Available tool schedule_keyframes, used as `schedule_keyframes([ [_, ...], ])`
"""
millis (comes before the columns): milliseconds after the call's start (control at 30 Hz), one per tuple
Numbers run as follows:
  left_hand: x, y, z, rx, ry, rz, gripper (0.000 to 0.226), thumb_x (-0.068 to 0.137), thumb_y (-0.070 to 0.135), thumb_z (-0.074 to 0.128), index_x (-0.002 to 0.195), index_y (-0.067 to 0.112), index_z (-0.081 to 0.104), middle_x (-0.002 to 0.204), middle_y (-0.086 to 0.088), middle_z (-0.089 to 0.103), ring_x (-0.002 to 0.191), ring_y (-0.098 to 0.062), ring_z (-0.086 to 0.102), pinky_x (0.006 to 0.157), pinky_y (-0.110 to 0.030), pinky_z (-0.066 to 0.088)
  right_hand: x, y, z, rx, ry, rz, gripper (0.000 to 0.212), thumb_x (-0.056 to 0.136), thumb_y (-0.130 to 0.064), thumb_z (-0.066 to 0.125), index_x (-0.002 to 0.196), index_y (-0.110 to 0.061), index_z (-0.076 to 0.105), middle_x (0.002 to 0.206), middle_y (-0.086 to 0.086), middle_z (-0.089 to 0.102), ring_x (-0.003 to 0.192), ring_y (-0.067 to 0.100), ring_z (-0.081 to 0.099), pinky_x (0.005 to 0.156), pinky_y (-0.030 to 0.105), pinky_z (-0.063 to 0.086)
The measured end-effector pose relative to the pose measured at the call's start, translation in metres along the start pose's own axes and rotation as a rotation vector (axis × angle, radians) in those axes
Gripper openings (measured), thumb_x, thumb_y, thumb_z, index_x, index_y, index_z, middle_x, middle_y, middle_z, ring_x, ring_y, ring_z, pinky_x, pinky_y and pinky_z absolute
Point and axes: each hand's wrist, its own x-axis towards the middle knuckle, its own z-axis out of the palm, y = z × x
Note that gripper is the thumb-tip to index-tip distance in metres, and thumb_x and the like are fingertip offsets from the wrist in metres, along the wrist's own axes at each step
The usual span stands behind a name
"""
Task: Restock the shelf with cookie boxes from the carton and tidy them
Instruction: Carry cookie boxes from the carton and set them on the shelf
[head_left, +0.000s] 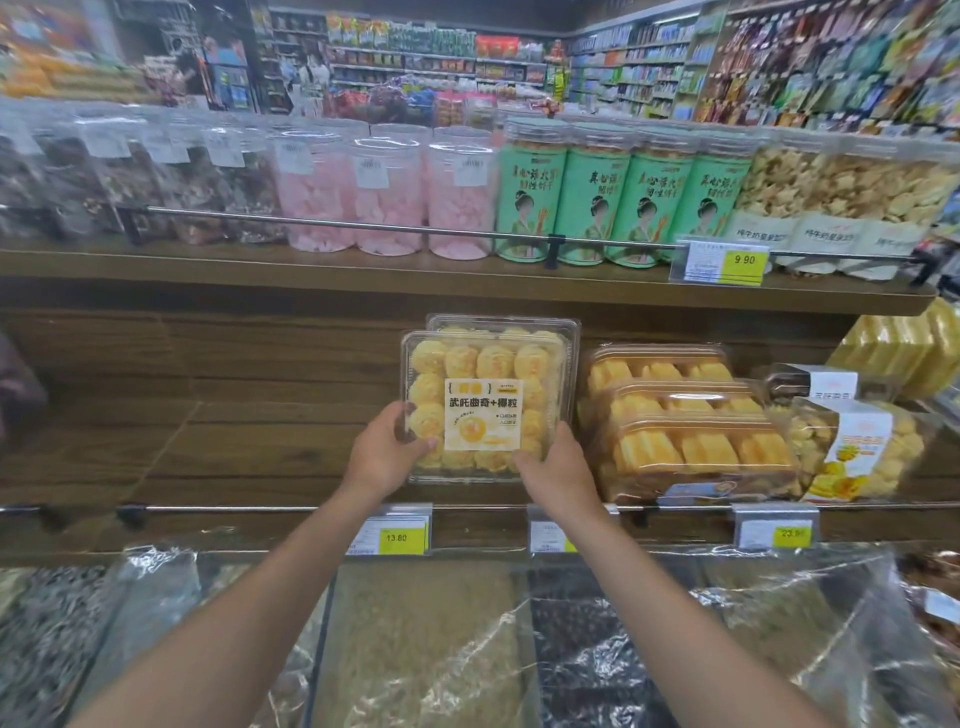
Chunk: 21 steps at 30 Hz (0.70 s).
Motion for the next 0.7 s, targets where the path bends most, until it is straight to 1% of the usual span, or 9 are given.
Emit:
schedule_keyframes([
  [67, 0.002, 0.002, 0.001, 0.01, 0.006, 0.009, 0.051, 0.087, 0.03, 0.086, 0.132, 0.028, 0.061, 0.109, 0.003, 0.075, 0.1, -0.018, 0.072, 0.086, -0.043, 0.062, -0.002, 0.005, 0.002, -0.108, 0.014, -0.042, 0.06, 0.091, -0.031, 0.07, 0.144, -0.026, 0.042, 0.144, -0.001, 0.045, 0.12, 0.023, 0.059, 0.097, 0.034, 0.05],
  [100, 0.002, 0.004, 0.002, 0.014, 0.012, 0.014, 0.049, 0.088, 0.029, 0.085, 0.13, 0.027, 0.061, 0.108, 0.003, 0.074, 0.099, -0.019, 0.072, 0.081, -0.039, 0.062, -0.002, 0.006, 0.001, -0.139, 0.025, -0.049, 0.063, 0.091, -0.033, 0.071, 0.146, -0.027, 0.04, 0.145, 0.001, 0.04, 0.121, 0.024, 0.059, 0.1, 0.035, 0.049],
  [133, 0.002, 0.006, 0.004, 0.015, 0.019, 0.016, 0.047, 0.089, 0.028, 0.085, 0.128, 0.026, 0.06, 0.107, 0.003, 0.073, 0.097, -0.018, 0.071, 0.074, -0.034, 0.06, -0.001, 0.007, 0.0, -0.159, 0.035, -0.054, 0.067, 0.092, -0.034, 0.071, 0.149, -0.026, 0.037, 0.147, 0.002, 0.037, 0.122, 0.026, 0.058, 0.098, 0.034, 0.049],
  [200, 0.0, 0.009, 0.008, 0.013, 0.048, 0.007, 0.042, 0.09, 0.025, 0.083, 0.122, 0.021, 0.055, 0.105, 0.007, 0.067, 0.092, -0.013, 0.067, 0.063, -0.027, 0.053, -0.001, 0.009, 0.001, -0.21, 0.028, -0.048, 0.075, 0.093, -0.035, 0.069, 0.154, -0.023, 0.027, 0.153, 0.005, 0.033, 0.121, 0.027, 0.059, 0.088, 0.032, 0.049],
  [267, -0.002, 0.01, 0.013, 0.03, 0.083, -0.004, 0.04, 0.091, 0.026, 0.083, 0.111, 0.014, 0.051, 0.101, 0.005, 0.064, 0.091, -0.017, 0.065, 0.063, -0.03, 0.051, -0.007, 0.01, 0.007, -0.271, 0.022, -0.069, 0.085, 0.091, -0.038, 0.068, 0.157, -0.022, 0.017, 0.157, 0.003, 0.029, 0.121, 0.027, 0.059, 0.085, 0.034, 0.052],
  [367, -0.001, 0.007, 0.018, 0.072, 0.104, -0.01, 0.041, 0.09, 0.03, 0.084, 0.101, 0.014, 0.048, 0.095, -0.003, 0.063, 0.086, -0.023, 0.062, 0.064, -0.033, 0.046, -0.015, 0.014, 0.015, -0.414, -0.015, -0.106, 0.093, 0.09, -0.046, 0.063, 0.161, -0.021, 0.009, 0.163, 0.003, 0.022, 0.133, 0.028, 0.052, 0.098, 0.045, 0.054],
  [467, 0.0, 0.009, 0.02, 0.078, 0.099, -0.004, 0.042, 0.089, 0.031, 0.084, 0.098, 0.015, 0.047, 0.092, -0.002, 0.058, 0.081, -0.018, 0.054, 0.063, -0.032, 0.041, -0.012, 0.015, 0.016, -0.504, -0.075, -0.101, 0.088, 0.093, -0.049, 0.061, 0.161, -0.02, 0.013, 0.168, 0.005, 0.014, 0.138, 0.03, 0.048, 0.106, 0.046, 0.049],
  [567, 0.0, 0.014, 0.021, 0.081, 0.103, -0.003, 0.043, 0.089, 0.032, 0.085, 0.093, 0.019, 0.043, 0.093, -0.001, 0.057, 0.082, -0.017, 0.053, 0.061, -0.028, 0.036, -0.005, 0.015, 0.013, -0.525, -0.086, -0.1, 0.09, 0.093, -0.052, 0.058, 0.163, -0.024, 0.008, 0.172, 0.003, 0.006, 0.145, 0.029, 0.041, 0.109, 0.048, 0.047],
  [700, 0.004, 0.017, 0.025, 0.071, 0.074, -0.004, 0.043, 0.089, 0.032, 0.084, 0.096, 0.017, 0.045, 0.101, -0.007, 0.062, 0.083, -0.019, 0.056, 0.061, -0.03, 0.041, 0.001, 0.013, 0.008, -0.532, -0.067, -0.114, 0.088, 0.093, -0.052, 0.058, 0.162, -0.025, 0.01, 0.171, 0.003, 0.011, 0.145, 0.028, 0.041, 0.108, 0.048, 0.048],
])
